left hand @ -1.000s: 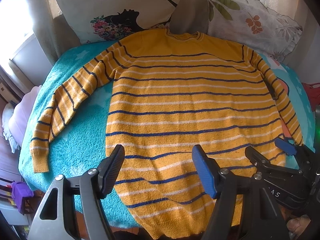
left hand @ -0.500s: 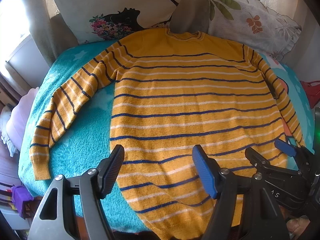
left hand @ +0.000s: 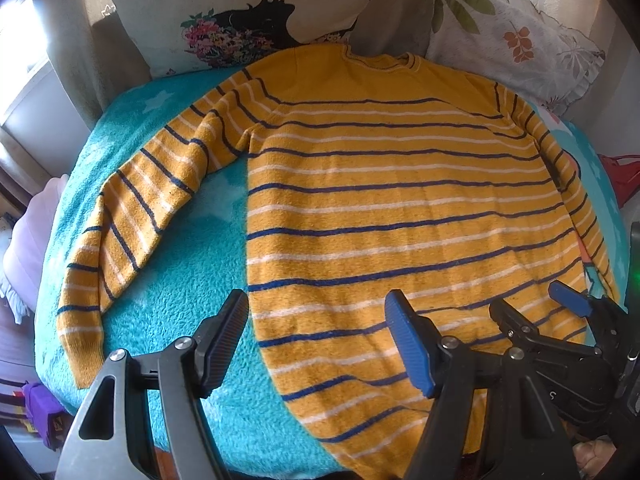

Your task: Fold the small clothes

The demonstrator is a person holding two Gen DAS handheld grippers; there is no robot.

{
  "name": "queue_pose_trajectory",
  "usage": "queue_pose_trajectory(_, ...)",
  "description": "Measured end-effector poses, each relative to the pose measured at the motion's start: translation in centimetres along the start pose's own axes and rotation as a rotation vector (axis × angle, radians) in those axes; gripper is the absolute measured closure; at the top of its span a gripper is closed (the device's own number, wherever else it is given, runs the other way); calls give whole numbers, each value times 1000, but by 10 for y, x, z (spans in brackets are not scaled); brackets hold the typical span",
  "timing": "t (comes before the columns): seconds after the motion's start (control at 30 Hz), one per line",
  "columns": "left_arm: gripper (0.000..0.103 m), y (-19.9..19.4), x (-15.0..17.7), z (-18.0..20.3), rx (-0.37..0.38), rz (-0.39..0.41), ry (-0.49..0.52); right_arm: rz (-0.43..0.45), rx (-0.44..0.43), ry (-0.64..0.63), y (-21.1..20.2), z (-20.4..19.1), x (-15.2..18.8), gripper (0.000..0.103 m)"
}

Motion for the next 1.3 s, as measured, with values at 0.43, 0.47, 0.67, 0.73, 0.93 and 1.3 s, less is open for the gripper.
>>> queue_pose_trajectory(0.43, 33, 24, 0, 12, 75, -64, 31, 44, 53, 148, -13, 46, 0, 13)
queue_pose_trajectory(0.47, 33, 23, -1, 14, 71, -59, 32, 53, 59, 170, -16, 57, -1, 13)
queue_pose_trajectory(0.67, 33, 22, -2, 21, 34, -60, -33, 107, 150, 356, -37, 170, 1, 13)
queue_pose_trajectory(0.73, 33, 19, -2, 23, 13, -58, -55, 126, 183, 390, -48, 208, 5, 13)
queue_pose_trajectory(0.93, 33, 14, 3, 39, -28, -63, -132, 87, 273, 431, -53, 312, 35, 13)
queue_pose_trajectory(1.3, 33, 13, 1, 96, -49, -63, -137, 49, -114, 350, -18, 293, 18, 87)
Point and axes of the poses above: each gripper's, at about its wrist camera, not at the fingertips, and y roughly the way its jaws point, z to its right, x to its underside, the point moved 10 cm from there along y, roughly the way its jaws point, and after that the axes turned 3 degrees about -x, right-handed, at the moved point
